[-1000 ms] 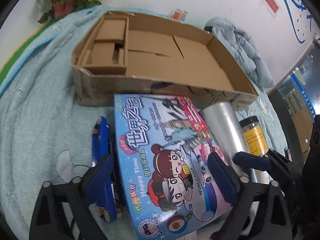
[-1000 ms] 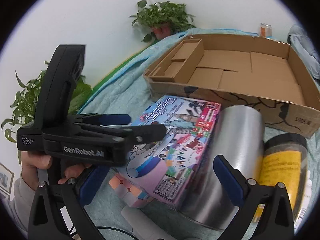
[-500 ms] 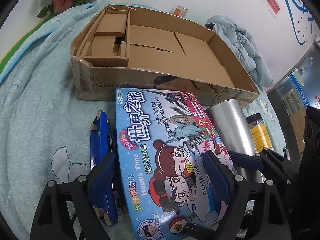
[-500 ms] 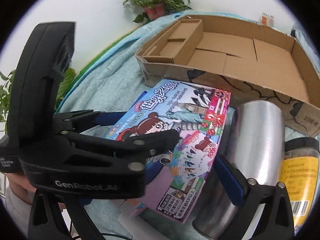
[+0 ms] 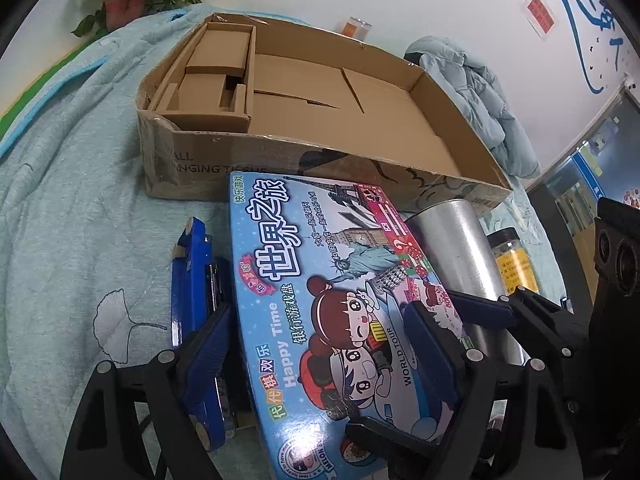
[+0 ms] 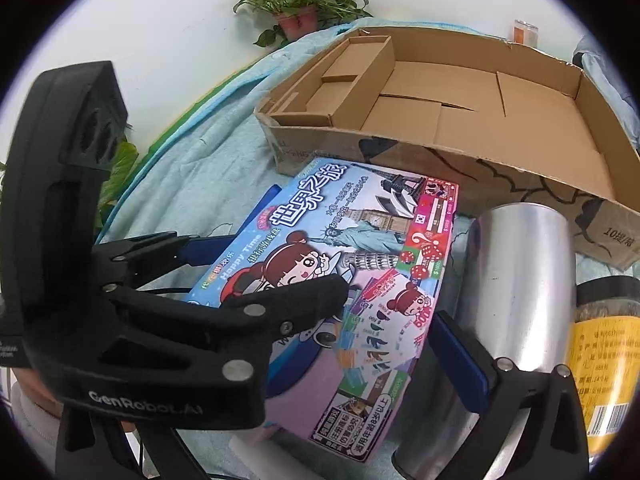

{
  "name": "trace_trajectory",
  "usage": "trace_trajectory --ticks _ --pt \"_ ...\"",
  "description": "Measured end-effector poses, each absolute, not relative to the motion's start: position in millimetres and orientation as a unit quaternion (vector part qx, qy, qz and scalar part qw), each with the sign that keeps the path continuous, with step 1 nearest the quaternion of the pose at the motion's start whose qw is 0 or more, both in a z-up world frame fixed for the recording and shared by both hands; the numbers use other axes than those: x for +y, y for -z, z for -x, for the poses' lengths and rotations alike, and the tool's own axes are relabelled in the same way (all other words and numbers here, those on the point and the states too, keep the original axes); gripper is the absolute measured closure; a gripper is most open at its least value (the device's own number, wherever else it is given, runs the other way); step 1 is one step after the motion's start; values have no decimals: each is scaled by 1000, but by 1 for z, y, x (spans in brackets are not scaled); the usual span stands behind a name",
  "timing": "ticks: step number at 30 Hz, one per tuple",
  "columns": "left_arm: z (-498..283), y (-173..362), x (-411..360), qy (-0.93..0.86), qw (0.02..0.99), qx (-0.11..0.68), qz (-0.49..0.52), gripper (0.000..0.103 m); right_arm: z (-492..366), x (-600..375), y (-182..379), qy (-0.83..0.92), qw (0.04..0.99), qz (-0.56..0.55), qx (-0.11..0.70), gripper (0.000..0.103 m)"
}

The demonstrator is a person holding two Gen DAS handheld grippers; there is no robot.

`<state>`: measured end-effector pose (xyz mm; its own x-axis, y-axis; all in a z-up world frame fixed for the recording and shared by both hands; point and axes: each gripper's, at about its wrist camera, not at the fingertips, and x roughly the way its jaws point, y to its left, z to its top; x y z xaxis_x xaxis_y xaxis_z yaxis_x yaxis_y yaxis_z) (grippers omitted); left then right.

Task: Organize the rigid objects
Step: 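Carry the game box with the left gripper and lower it into the cardboard box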

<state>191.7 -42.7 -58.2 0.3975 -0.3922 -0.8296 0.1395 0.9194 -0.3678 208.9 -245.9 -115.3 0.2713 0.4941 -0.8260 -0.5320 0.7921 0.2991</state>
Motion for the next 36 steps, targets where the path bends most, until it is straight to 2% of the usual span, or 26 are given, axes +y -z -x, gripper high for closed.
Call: trace_trajectory --ticks 9,18,28,36 --pt "-162 36 -53 147 861 478 98 20 -195 -254 110 -325 811 -10 486 0" --pt "-153 -20 -68 140 901 404 80 20 -180 -262 65 -319 865 -4 387 0" --pt "-196 -62 -94 160 916 362 72 20 -211 -270 36 -298 894 14 334 0" --pt "-262 -61 -99 168 912 367 73 20 -252 -271 36 -291 897 19 334 0"
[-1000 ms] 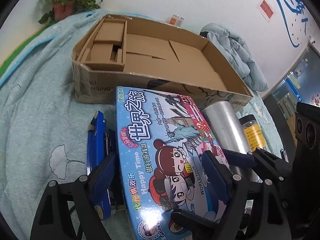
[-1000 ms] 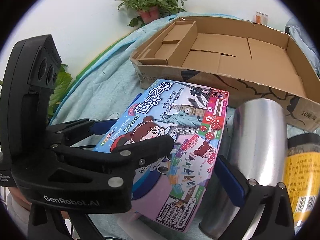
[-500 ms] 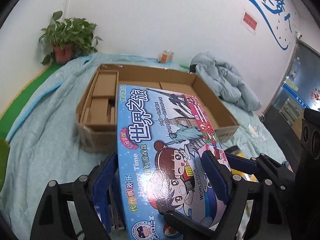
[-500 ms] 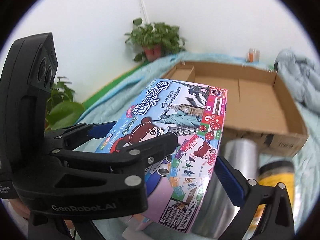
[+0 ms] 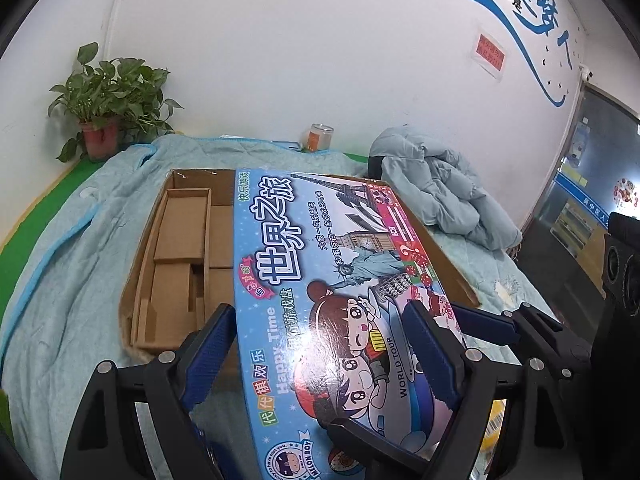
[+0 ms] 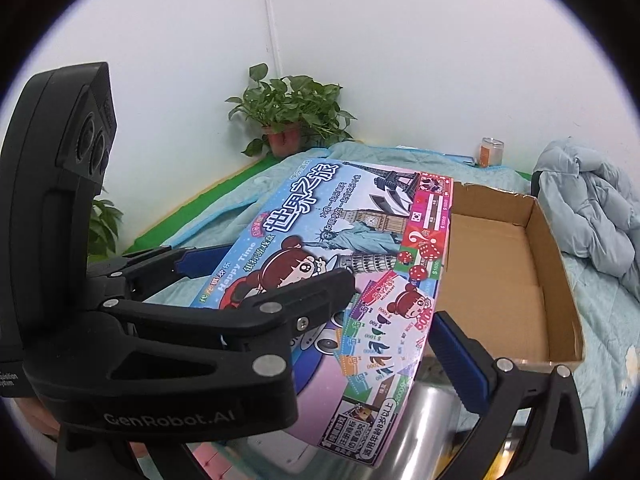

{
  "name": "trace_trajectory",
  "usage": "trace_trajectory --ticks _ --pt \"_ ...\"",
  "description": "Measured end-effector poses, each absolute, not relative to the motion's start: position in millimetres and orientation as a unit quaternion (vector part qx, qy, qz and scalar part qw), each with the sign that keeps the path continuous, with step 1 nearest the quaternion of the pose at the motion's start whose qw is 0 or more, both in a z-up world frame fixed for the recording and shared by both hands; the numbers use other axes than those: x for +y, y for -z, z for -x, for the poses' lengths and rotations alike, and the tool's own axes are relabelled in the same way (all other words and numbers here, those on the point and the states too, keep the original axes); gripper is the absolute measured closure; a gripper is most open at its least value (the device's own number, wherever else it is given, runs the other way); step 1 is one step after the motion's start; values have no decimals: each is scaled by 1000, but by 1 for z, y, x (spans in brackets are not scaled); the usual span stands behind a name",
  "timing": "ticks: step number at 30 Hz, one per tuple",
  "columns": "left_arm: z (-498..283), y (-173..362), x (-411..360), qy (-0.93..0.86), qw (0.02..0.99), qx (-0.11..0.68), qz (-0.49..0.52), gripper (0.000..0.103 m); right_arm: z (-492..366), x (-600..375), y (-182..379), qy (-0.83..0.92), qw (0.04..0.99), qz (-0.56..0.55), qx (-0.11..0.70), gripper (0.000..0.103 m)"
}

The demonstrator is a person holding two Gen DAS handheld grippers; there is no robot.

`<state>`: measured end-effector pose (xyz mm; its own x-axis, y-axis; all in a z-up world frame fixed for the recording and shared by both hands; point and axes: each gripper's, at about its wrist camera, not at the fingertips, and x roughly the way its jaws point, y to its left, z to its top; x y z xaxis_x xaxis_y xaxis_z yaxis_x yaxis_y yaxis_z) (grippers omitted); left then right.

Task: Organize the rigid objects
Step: 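Carry the game box with the left gripper and lower it into the cardboard box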

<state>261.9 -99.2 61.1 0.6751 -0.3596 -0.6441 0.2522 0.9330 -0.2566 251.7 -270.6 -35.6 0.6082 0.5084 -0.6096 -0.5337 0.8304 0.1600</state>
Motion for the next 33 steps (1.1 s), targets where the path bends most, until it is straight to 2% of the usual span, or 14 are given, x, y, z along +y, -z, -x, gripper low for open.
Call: trace_trajectory --ticks 11,16,25,33 --pt "-380 -8 -96 138 891 426 75 23 -338 -254 67 -311 861 23 402 0" --pt "-405 33 -89 116 866 482 73 37 -366 -248 105 -306 828 6 470 0" --pt "-406 47 -77 101 855 500 90 47 -365 -246 119 -310 812 -6 495 0" --pt "-344 9 -53 83 890 438 95 47 -364 -253 105 -336 799 1 498 1"
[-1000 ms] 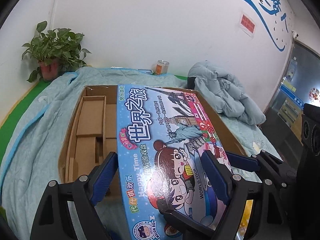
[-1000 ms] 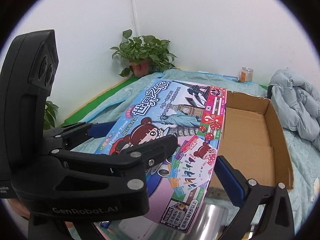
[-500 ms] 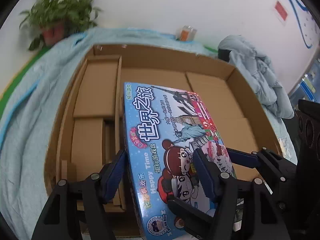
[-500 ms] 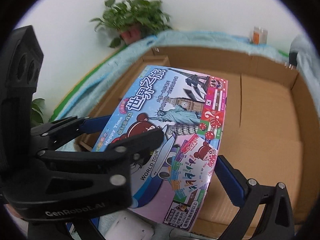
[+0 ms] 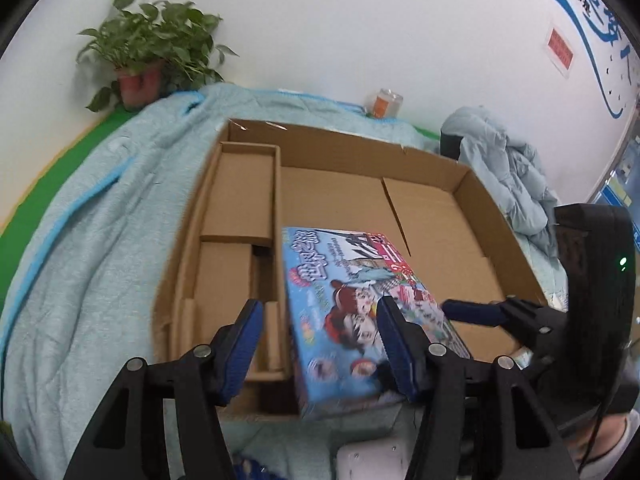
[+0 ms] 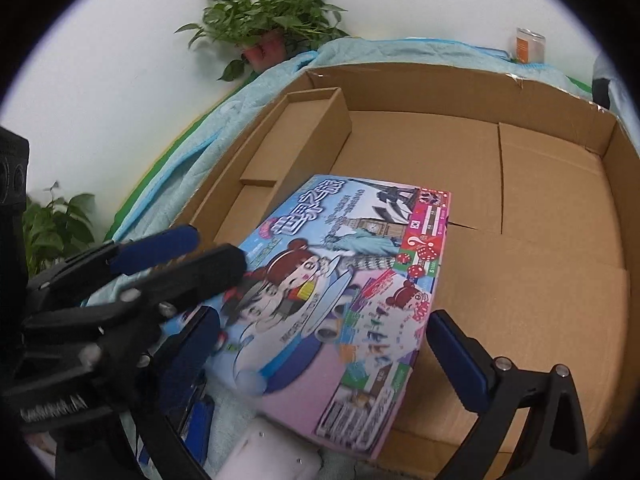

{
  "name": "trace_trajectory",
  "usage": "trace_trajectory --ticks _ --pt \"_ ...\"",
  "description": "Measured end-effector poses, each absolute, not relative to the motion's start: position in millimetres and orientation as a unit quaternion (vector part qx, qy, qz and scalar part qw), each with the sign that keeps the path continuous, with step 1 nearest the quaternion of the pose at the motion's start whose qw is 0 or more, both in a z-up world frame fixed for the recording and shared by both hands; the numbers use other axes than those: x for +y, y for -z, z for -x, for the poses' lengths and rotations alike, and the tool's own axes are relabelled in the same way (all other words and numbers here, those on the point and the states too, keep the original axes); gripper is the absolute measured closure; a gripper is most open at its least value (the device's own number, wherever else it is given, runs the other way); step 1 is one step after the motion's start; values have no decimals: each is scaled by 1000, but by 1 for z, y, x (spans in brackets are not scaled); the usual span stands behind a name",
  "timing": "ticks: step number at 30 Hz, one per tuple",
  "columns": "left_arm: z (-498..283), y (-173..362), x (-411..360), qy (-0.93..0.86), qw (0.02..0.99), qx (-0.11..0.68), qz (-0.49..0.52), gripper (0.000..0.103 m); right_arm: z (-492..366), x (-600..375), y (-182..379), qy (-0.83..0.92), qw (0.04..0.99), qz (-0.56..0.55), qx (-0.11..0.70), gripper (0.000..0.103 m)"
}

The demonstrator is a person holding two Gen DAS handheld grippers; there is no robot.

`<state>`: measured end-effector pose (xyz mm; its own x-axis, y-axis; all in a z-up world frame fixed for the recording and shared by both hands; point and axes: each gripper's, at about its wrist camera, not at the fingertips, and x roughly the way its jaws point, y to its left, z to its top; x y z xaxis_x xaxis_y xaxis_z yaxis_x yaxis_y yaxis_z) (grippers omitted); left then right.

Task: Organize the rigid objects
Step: 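Carry the game box with the left gripper and lower it into the cardboard box, then open the left gripper to release the game box and withdraw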

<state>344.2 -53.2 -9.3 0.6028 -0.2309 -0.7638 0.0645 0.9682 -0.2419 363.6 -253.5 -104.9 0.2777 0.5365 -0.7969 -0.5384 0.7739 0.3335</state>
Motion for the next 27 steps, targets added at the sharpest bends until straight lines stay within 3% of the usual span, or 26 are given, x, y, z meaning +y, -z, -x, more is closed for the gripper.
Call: trace_trajectory --ticks 8,9,10,12,18,21,24,27 --pt "-297 25 -43 72 897 431 62 46 -366 -379 81 -215 859 -64 459 2" --pt "-296 25 -44 72 897 431 63 46 -373 -395 85 -187 860 -70 469 8" --pt "-296 24 -45 69 898 431 60 46 -378 -403 89 -171 857 -75 479 25" --pt "-296 23 -48 68 898 431 54 46 -380 -411 93 -168 845 -94 500 42" --pt "-318 24 -59 56 895 440 47 46 -364 -343 93 -291 804 -85 512 42" --pt "-326 27 -62 71 883 459 61 46 -380 -299 120 -326 761 -99 552 47" --pt "-331 35 -69 117 860 489 89 50 -403 -292 142 -318 728 -159 586 46" --pt "-336 43 -76 107 855 502 80 51 -413 -287 159 -302 720 -135 610 51"
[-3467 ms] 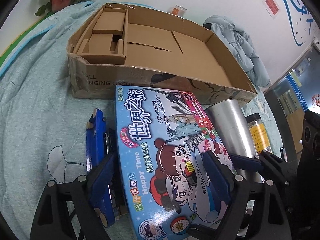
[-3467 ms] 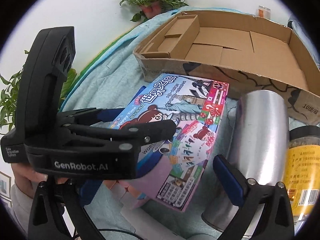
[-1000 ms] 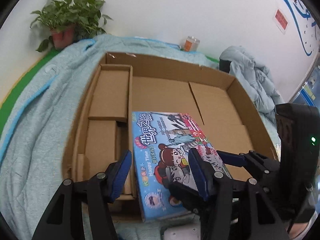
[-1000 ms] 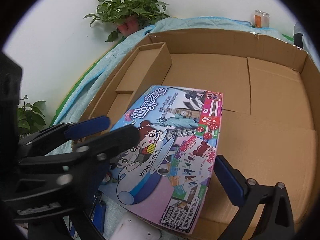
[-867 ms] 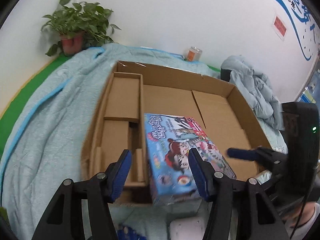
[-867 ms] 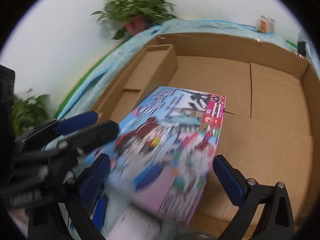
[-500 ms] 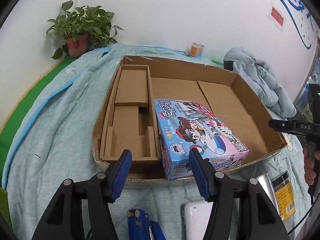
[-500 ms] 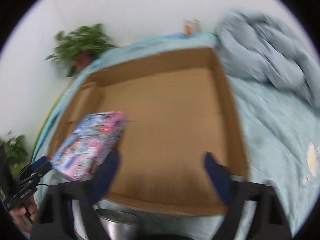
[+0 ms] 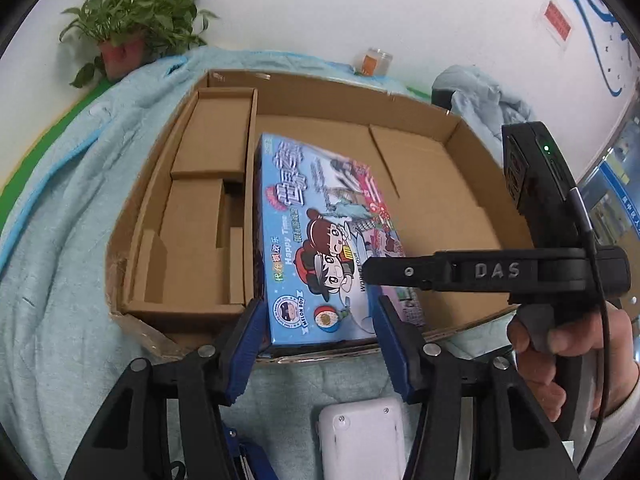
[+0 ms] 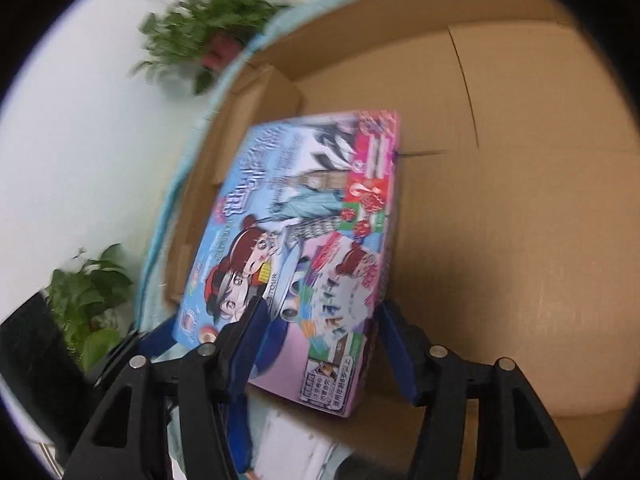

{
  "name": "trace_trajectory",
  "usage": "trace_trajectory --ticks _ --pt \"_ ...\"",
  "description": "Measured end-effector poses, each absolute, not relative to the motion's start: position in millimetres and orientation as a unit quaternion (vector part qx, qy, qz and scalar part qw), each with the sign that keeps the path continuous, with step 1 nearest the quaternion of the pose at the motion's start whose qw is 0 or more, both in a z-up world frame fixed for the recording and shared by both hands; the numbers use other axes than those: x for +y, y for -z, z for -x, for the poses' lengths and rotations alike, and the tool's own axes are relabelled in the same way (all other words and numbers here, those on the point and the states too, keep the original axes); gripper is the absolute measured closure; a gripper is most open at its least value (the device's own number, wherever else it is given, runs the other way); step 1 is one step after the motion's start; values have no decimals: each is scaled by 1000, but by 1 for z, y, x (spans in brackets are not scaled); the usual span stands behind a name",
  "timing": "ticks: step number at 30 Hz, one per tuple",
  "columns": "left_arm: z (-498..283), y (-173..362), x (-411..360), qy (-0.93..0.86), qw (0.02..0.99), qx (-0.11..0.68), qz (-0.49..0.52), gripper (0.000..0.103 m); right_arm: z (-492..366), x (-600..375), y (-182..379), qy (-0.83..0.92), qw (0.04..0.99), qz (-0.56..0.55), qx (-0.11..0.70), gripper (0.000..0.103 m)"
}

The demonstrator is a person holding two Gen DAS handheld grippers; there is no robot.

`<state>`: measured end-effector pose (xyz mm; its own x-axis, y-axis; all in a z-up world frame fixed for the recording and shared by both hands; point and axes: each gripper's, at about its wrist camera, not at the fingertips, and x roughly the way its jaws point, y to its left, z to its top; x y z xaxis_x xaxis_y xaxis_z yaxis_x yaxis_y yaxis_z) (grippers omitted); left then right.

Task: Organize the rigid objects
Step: 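Open the left gripper to release the game box and withdraw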

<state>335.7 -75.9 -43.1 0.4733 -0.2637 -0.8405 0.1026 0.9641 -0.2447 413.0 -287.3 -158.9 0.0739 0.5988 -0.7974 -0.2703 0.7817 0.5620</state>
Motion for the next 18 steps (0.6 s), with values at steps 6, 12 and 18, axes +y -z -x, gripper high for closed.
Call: trace_trajectory --ticks 6,12,18 --pt "-338 47 -84 101 858 500 55 51 -401 -280 151 -292 744 -88 595 52" --pt "-320 38 -79 103 871 479 21 51 -398 -263 152 -304 733 -64 604 46" --pt "-309 34 -59 71 879 471 8 51 -381 -300 119 -302 778 -65 547 42"
